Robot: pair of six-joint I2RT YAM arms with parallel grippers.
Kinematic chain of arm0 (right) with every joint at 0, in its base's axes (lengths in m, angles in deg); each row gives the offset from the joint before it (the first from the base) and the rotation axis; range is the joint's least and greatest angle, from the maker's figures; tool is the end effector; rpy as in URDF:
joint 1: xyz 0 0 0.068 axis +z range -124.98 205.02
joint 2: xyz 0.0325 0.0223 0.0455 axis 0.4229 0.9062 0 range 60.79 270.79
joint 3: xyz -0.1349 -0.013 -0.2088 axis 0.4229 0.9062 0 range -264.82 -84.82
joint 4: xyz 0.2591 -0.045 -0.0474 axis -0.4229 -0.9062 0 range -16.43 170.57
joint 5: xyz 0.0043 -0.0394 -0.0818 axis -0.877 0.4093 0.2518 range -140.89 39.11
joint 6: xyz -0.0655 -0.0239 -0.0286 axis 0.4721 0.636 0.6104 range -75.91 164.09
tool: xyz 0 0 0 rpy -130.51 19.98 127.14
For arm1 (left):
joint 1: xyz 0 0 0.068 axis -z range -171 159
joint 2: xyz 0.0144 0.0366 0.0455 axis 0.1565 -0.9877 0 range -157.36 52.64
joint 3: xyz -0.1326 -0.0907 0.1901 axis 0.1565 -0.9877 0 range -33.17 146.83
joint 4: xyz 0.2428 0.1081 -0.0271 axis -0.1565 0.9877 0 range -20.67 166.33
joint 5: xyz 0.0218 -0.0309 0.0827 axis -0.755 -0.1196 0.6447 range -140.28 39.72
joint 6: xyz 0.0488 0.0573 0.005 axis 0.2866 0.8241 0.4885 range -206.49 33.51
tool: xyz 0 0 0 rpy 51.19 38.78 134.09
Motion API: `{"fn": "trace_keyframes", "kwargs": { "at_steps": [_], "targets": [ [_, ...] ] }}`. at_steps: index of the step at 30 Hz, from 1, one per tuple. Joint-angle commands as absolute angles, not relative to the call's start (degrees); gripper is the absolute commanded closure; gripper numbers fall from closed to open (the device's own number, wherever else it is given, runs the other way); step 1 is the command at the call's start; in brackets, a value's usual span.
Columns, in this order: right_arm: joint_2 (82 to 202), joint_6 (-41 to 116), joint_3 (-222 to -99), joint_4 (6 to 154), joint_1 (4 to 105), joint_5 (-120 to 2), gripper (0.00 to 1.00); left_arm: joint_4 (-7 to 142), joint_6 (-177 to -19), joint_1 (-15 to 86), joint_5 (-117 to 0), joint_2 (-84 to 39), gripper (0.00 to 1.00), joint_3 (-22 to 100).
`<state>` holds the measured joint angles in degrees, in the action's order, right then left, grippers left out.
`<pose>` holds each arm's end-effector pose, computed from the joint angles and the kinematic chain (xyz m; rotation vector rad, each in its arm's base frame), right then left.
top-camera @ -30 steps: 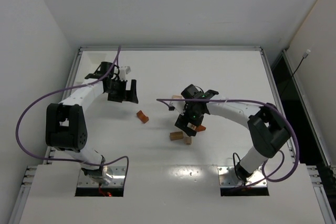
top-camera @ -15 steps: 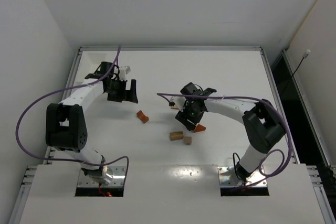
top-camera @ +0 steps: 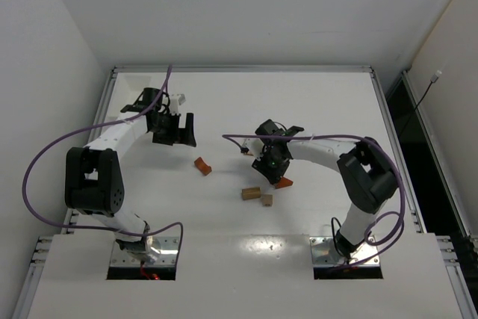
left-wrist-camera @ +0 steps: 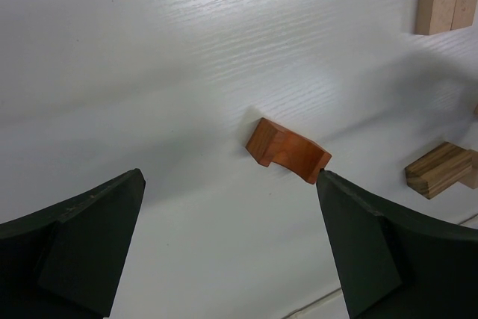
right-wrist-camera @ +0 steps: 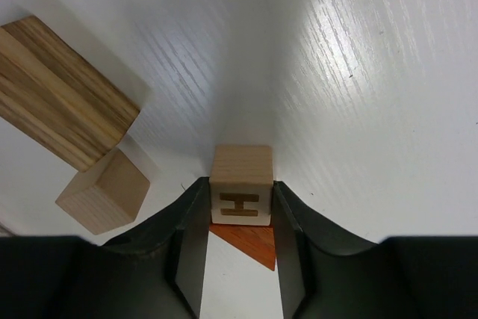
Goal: Build the wood block tower
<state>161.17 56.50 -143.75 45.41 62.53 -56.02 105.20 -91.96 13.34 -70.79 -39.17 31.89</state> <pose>0.2527 0.2012 0.0940 -1.2486 2.6461 0.2026 0.3375 -0.0481 0.1746 0.0904 2.6492 -0.5325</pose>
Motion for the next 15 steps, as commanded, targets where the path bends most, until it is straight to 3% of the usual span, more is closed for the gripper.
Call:
{"fn": "trace_keyframes", "kwargs": {
  "at_steps": [1,2,4,11,15],
  "targets": [
    [161.52,56.75,-144.75,45.58,62.63,-55.64,0.70,104.04,-92.55,12.52,-71.02,-38.59,0.01,32.83],
    [162.04,56.75,-144.76,45.58,62.63,-55.64,0.75,104.04,-92.55,12.52,-71.02,-38.59,0.01,32.83],
    [162.04,56.75,-144.76,45.58,62.63,-55.03,0.98,104.04,-92.55,12.52,-71.02,-38.59,0.01,32.83],
    [160.02,62.89,-153.27,42.43,62.11,-57.30,1.00,104.04,-91.23,12.52,-72.87,-37.45,0.01,32.31],
    [165.80,74.91,-170.62,31.20,61.05,-62.40,1.00,104.57,-90.18,12.52,-73.92,-36.31,0.01,32.31]
  ]
}}
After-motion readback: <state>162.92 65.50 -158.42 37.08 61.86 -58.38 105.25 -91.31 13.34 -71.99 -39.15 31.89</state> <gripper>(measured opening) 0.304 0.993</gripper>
